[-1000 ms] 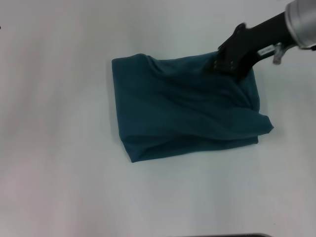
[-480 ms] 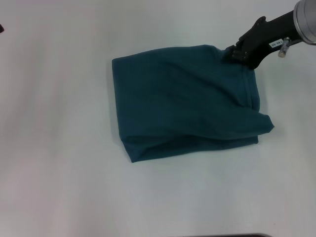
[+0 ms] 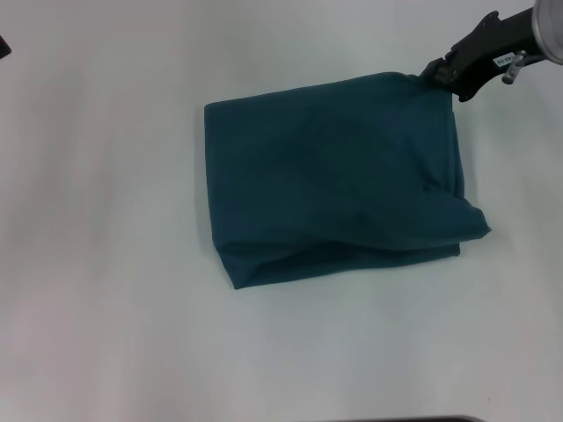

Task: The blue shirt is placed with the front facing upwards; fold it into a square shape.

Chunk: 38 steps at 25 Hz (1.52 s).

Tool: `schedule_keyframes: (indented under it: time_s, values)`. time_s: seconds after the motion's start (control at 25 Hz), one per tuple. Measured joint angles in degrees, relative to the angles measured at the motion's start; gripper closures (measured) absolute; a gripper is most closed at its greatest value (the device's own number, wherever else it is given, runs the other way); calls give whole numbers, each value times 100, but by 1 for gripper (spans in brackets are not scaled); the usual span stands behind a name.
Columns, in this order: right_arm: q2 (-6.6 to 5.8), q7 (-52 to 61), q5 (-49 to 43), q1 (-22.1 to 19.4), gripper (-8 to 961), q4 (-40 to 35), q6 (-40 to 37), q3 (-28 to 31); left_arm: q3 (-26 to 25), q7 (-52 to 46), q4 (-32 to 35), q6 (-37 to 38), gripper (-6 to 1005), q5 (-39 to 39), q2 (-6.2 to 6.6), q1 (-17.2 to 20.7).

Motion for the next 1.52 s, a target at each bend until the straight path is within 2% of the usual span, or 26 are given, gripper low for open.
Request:
schedule_keyframes:
  time_s: [0.32,0.84,1.08,1.2,1.32,1.4,1.52]
  values:
    - [2,212,-270,76,913,397,489,-253,-15,0,0,0,36,14,-25,18]
    - [1,595,-285,132,910,788,1188,-204,-25,0,0,7,36,8,-34,52]
    - [0,724,-397,227,909,987,1271,-252,-66,0,0,37,36,5,-36,86]
    - [-5,938,-498,213,678,911,1350,-151,-66,1,0,45,36,1,-35,78]
    - [-8,1065,-232,79,554,607,1406,246,-66,8,14,41,36,-1,-35,63]
    - [-26,895,410,-84,471,349,1154,578,-66,8,25,39,36,-1,-35,55]
    - [-97,346,1931,-322,380,238,159,984,-65,8,34,34,36,-1,-31,52]
